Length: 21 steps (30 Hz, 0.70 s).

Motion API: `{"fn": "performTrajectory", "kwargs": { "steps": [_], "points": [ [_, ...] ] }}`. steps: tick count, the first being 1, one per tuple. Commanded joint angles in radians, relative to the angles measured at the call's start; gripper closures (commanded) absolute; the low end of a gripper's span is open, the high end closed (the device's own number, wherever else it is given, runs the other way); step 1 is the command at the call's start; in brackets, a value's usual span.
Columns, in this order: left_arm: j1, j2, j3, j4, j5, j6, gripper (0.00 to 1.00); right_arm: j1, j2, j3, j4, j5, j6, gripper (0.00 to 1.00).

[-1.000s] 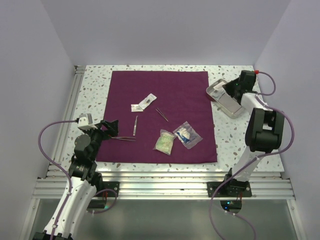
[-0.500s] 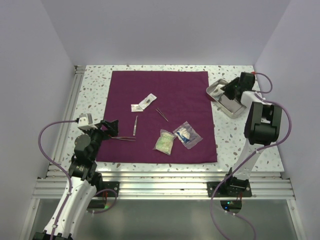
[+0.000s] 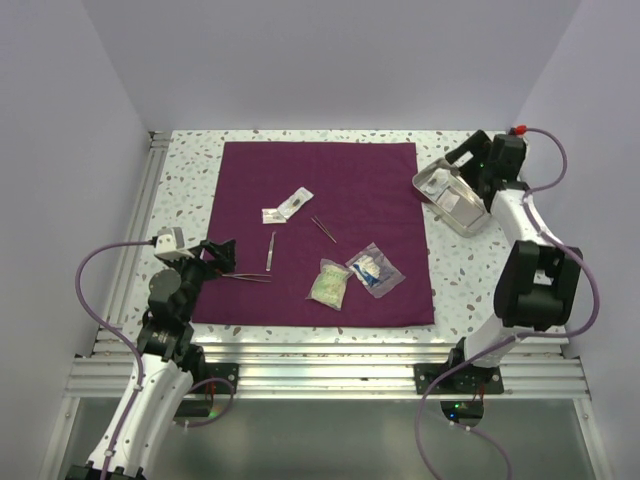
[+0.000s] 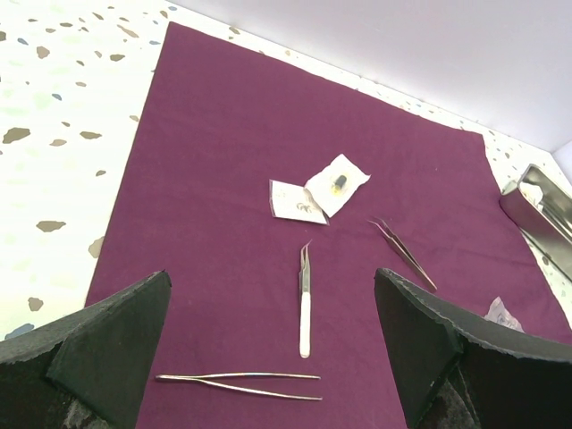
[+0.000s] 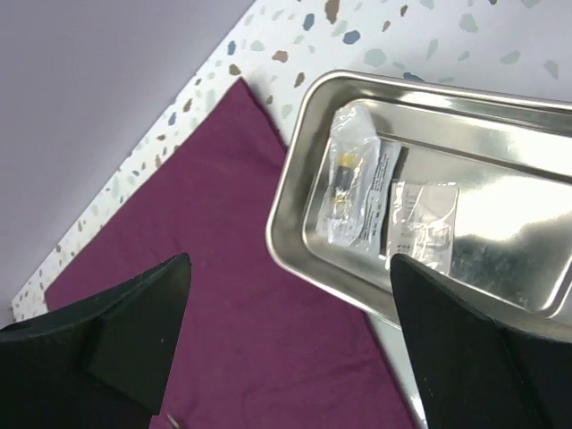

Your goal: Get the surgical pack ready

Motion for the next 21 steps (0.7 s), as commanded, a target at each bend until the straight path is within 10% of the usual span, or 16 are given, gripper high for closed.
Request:
{"fn": "performTrajectory", "kwargs": {
  "steps": [1,21],
  "points": [
    [-0.004,-0.016,0.001,0.016,-0.009,0.016,0.00,0.008,-0.121,-0.066,0.056,-0.021,-0.023,0.01],
    [-0.004,-0.052,-0.002,0.015,-0.006,0.022,0.00,0.207,-0.270,-0.217,0.023,0.089,0.205,0.03]
  ]
}}
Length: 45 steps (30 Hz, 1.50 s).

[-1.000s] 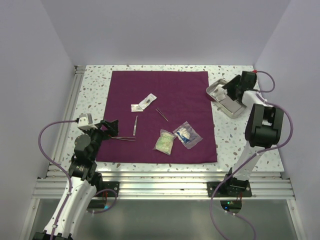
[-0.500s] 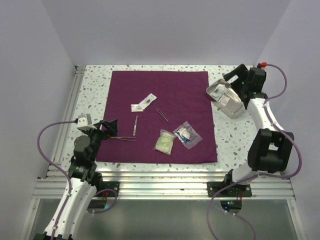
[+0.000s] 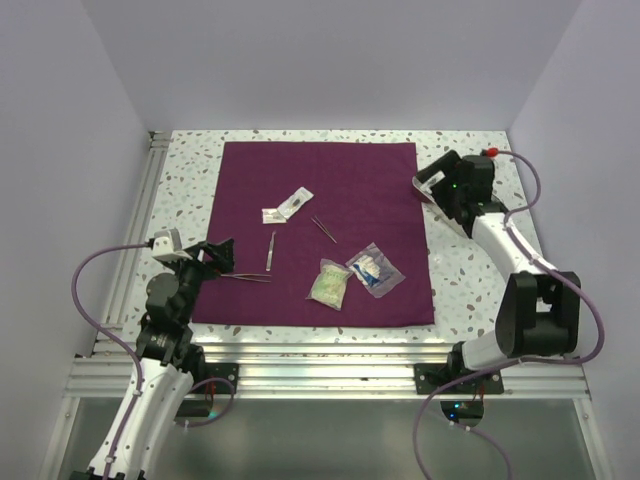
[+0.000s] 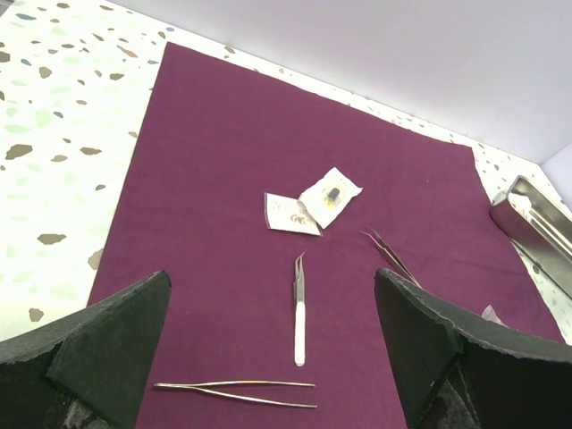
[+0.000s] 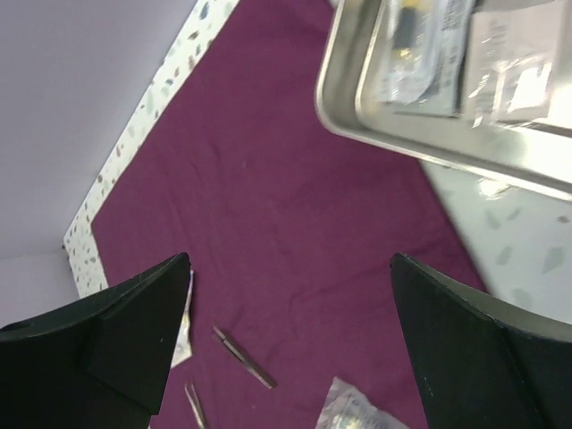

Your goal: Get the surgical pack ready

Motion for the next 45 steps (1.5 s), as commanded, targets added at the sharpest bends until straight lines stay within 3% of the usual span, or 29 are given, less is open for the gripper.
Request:
{"fn": "performTrajectory", "kwargs": {
  "steps": [1,13,23,32,45],
  "points": [
    [-0.004,0.002,-0.002,0.023,0.001,0.020,0.00,0.069,-0.048,0.026,0.016,0.069,0.058,0.04],
    [-0.004,0.025,-0.007,0.038,0.012,0.017,0.00,0.369,0.135,0.110,0.037,0.213,0.171,0.11],
    [-0.004,0.022,-0.007,0.035,0.015,0.015,0.00,0.589,0.392,0.323,0.025,0.296,0.248,0.18],
    [-0.004,0.013,-0.004,0.031,0.021,0.012,0.00,0.641,0.597,0.538,-0.009,0.319,0.266,0.28],
    [-0.004,0.013,-0.002,0.031,0.029,0.008,0.00,0.661,0.775,0.682,-0.021,0.323,0.302,0.39]
  ]
}}
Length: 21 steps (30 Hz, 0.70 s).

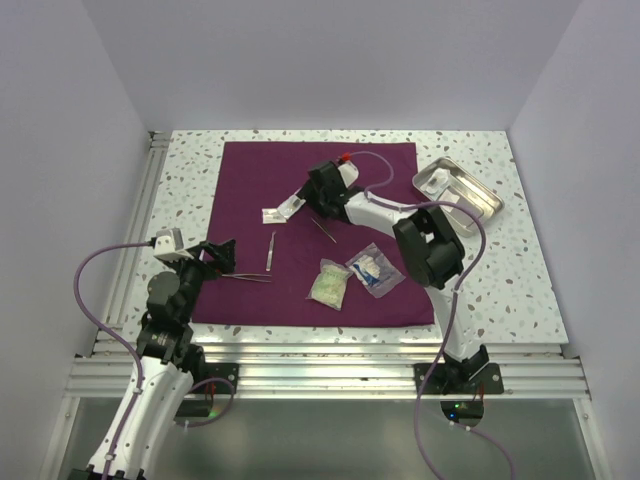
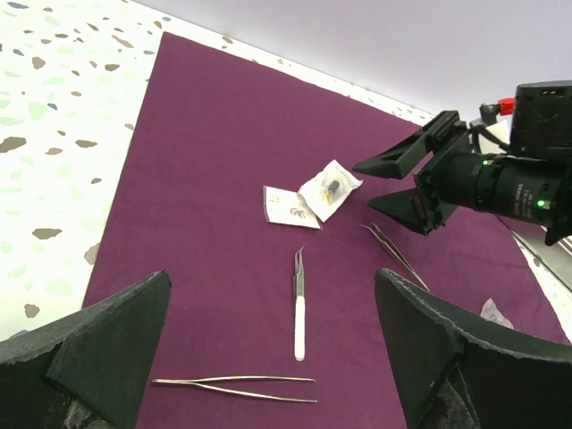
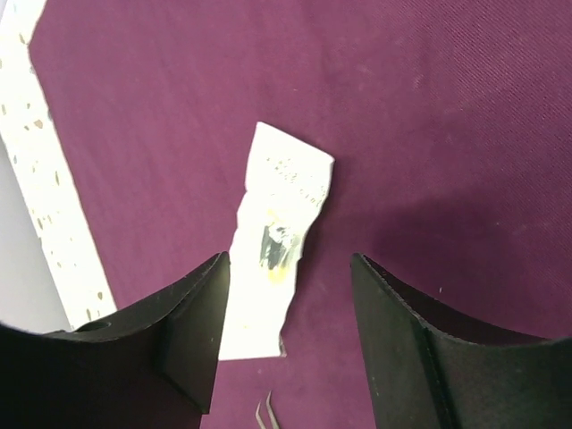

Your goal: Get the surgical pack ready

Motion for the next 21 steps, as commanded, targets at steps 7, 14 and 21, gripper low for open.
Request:
{"fn": "performTrajectory", "kwargs": {
  "steps": [7,14,21],
  "points": [
    [-0.004,-0.006,-0.002,0.030,0.017,0.008,0.00,0.012,0.072,0.089,0.008,0.039,0.040,0.46],
    [-0.004,-0.006,-0.002,0.030,0.017,0.008,0.00,0.012,0.110,0.117,0.026,0.045,0.055,0.51],
    [-0.004,-0.005,-0.002,0.030,0.015,0.010,0.00,0.012,0.141,0.129,0.059,0.044,0.078,0.70]
  ]
}}
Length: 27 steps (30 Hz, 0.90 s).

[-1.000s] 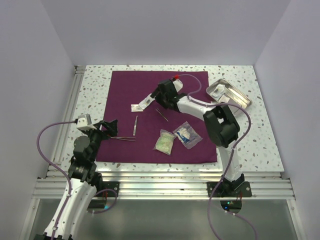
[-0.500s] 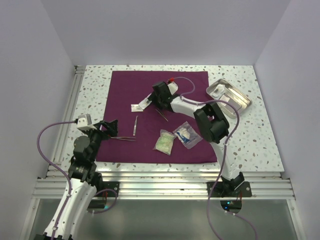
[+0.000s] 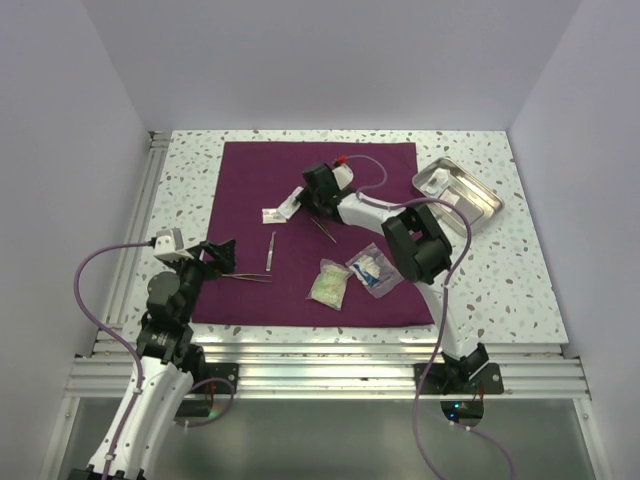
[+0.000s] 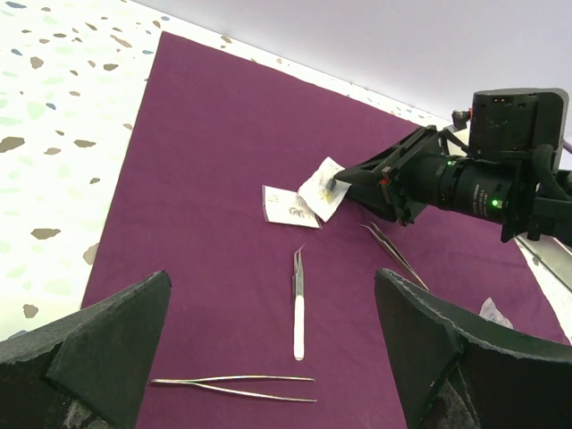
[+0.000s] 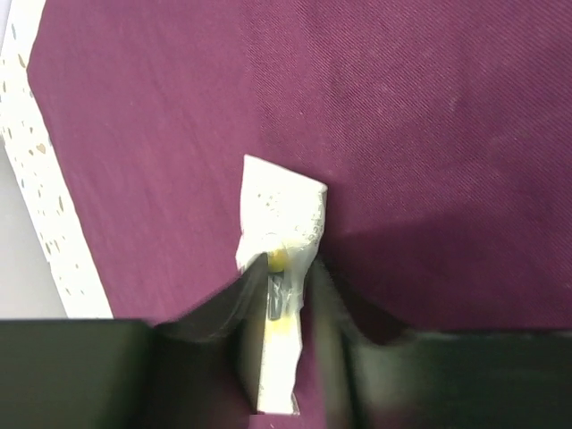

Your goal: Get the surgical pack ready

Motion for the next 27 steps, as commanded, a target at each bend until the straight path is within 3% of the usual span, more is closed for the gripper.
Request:
{"fn": "performTrajectory", "kwargs": {
  "steps": [1,4,5,15,21,27],
  "points": [
    [-0.004,-0.005,-0.002,0.030,0.011,0.010,0.00,0.007,0.020,0.026,0.042,0.032,0.027,0.77],
    [-0.004,-0.005,-0.003,0.028,0.006,0.011,0.00,0.007,-0.012,0.005,0.069,0.040,0.021,0.99],
    [-0.004,-0.003,-0.002,0.028,0.006,0.011,0.00,0.007,-0.027,-0.007,0.070,0.048,0.014,1.00],
    [-0.004,0.000,-0.002,0.030,0.011,0.011,0.00,-0.082,-0.341,-0.239,0.145,0.063,-0.166,1.00],
    [-0.004,-0.006,-0.002,0.027,0.009,0.011,0.00,-0.249,-0.533,-0.431,0.169,-0.021,-0.229,1.00],
    [-0.004,-0.005,-0.002,0.028,0.014,0.011,0.00,-0.517,-0.674,-0.527,0.122,-0.133,-0.290,1.00]
  ]
}}
